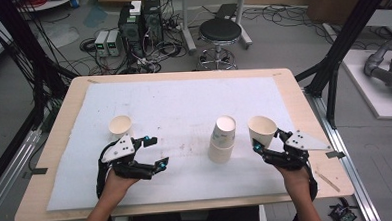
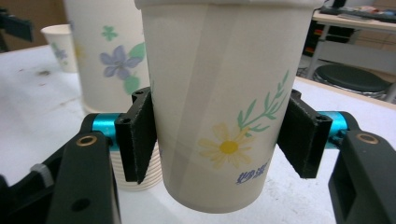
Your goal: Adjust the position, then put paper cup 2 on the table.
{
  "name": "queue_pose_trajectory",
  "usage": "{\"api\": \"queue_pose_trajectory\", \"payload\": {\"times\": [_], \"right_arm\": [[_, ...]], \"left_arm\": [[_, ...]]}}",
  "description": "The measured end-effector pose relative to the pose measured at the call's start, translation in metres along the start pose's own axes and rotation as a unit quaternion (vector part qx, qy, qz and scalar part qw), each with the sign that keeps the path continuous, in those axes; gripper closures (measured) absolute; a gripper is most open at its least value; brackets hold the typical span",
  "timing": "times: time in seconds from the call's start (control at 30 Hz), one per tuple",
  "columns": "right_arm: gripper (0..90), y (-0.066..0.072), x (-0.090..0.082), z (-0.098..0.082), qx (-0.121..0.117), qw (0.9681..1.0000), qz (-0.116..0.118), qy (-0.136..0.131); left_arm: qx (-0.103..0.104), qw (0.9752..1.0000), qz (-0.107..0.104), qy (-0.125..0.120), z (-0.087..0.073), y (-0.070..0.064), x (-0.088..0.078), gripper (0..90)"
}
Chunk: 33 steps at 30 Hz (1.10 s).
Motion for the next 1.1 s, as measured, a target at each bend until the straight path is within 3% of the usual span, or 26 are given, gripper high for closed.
{"api": "queue_pose_trajectory", "payload": {"times": [0.37, 0.8, 1.1], "right_arm": [[35.5, -0.010, 0.004, 0.000, 0.025, 0.9983, -0.051, -0.013], [35.4, -0.016, -0.001, -0.005, 0.037, 0.9970, -0.066, -0.016], [35.4, -0.019, 0.004, -0.007, 0.036, 0.9969, -0.071, 0.000]], "left_arm": [[0.000, 0.9998, 0.011, -0.014, 0.001, 0.000, -0.009, 19.8], [0.002, 0.9999, 0.010, -0.010, 0.000, 0.000, -0.008, 19.7], [0.001, 1.0000, 0.005, -0.007, -0.002, 0.001, -0.007, 19.7]]}}
Point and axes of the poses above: each handheld gripper's, and its own axes: x roughly forward along the jaws, z roughly out of its top, y roughly to its left, the point moved 3 cm from there along x, roughly forward along the jaws, and after that the axes turned 3 degrees about -x, right-handed, at the moved point
